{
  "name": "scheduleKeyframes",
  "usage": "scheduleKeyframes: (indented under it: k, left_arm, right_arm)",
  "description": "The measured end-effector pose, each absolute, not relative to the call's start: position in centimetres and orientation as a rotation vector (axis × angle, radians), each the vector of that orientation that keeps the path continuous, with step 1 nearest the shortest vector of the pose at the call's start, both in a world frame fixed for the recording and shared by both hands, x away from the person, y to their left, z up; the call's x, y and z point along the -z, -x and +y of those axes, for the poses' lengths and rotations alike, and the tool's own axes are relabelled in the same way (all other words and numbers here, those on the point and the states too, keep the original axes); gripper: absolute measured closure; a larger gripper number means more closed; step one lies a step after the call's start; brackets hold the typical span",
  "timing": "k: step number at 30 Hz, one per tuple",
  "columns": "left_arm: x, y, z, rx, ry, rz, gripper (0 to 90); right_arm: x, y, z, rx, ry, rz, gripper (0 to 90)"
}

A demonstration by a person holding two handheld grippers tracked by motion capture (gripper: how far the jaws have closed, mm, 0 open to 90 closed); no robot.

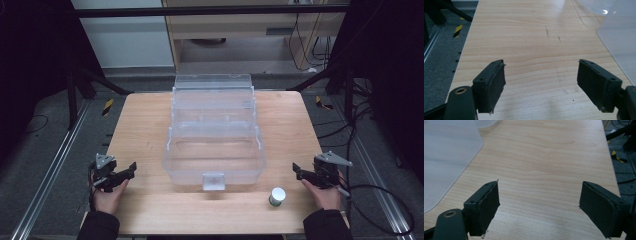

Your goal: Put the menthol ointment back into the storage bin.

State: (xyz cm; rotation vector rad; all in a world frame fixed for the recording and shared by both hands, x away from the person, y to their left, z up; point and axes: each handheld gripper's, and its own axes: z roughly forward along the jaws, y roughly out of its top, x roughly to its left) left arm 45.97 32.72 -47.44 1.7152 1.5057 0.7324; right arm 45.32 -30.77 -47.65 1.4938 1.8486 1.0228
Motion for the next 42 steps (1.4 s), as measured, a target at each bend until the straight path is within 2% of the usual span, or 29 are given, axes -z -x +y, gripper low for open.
scheduleKeyframes:
  k: [9,14,28,42]
  left_arm:
    - [47.6,-46.0,32.5,-0.719,-1.726,1.500,23.1]
    - [47.6,-46.0,32.8,-0.720,-1.738,1.511,23.1]
    - [47.8,-46.1,32.6,-0.718,-1.769,1.514,23.1]
    - [47.9,-46.2,32.3,-0.712,-1.790,1.504,23.3]
  right_arm:
    - [47.2,-45.3,-30.7,-0.999,-1.471,1.931,24.0]
    - [45.7,-45.3,-30.1,-1.010,-1.435,1.994,25.7]
    - [40.9,-45.7,-27.9,-0.946,-1.285,2.220,25.7]
    - [38.7,-45.6,-27.0,-0.877,-1.198,2.330,26.2]
